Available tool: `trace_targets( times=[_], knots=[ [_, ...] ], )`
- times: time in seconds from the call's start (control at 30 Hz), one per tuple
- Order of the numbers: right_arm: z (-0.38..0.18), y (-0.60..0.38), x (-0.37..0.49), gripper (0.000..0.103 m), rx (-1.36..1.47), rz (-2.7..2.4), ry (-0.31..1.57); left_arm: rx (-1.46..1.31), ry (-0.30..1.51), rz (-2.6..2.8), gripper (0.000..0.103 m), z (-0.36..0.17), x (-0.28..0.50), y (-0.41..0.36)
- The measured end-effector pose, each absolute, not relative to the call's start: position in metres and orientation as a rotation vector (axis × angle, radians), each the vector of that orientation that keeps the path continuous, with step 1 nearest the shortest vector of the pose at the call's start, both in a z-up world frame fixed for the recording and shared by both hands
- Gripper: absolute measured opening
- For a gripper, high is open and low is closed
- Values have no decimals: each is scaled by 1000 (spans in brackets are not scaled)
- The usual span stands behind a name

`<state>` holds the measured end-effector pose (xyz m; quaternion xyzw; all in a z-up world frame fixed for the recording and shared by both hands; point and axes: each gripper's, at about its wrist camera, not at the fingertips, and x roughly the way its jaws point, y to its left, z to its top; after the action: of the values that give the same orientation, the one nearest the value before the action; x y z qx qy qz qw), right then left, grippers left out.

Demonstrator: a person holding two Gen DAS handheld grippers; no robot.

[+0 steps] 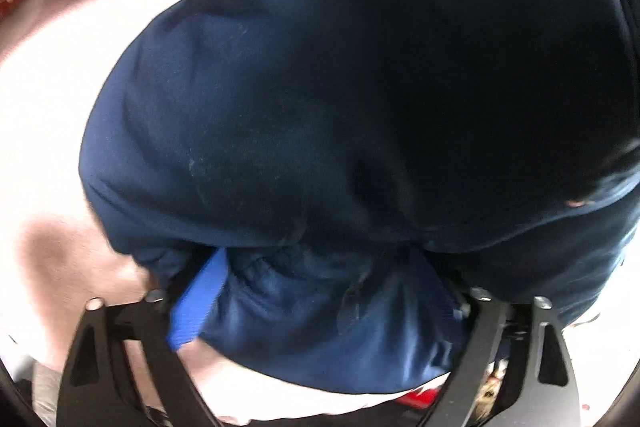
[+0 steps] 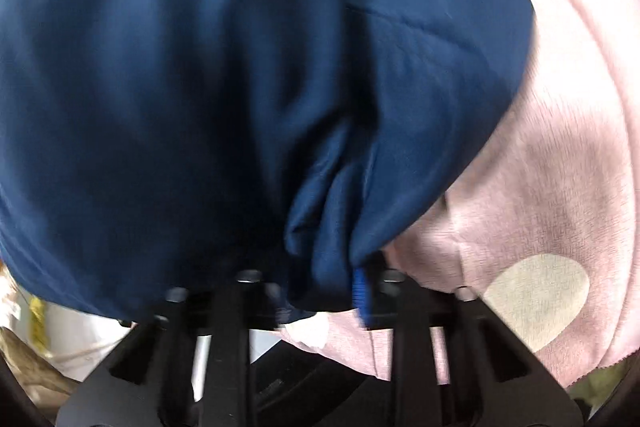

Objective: Fold large clothes
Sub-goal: 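Grasp the navy jacket with the right gripper and lift it off the bed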

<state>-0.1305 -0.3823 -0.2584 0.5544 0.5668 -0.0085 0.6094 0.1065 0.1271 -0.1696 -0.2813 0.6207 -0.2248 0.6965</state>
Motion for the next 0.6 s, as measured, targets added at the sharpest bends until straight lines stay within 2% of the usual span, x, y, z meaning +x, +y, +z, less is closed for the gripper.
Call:
trace_targets(
  times=[0.03,0.1,0.13,0.17,0.27,0.47,0.6],
  knots=[
    [-250,-377,-128,16,1250,-21,1301,-641,1383,-505,70,-167,108,125],
    [-225,-375,-121,15,1210,-8,1245,-669,1376,-513,40,-156,116,124],
    [-215,-375,-118,14,1206,1,1217,-684,1365,-497,34,-148,121,126],
    [-201,-376,-115,13,1201,12,1182,-699,1358,-492,18,-143,123,127],
    [-152,-383,-103,12,1164,44,1063,-701,1280,-533,4,-104,138,125],
    [-54,-404,-97,11,1139,132,824,-592,1031,-694,2,19,163,112],
    [35,-437,-106,10,1108,242,626,-591,887,-734,2,81,167,115]
  ],
)
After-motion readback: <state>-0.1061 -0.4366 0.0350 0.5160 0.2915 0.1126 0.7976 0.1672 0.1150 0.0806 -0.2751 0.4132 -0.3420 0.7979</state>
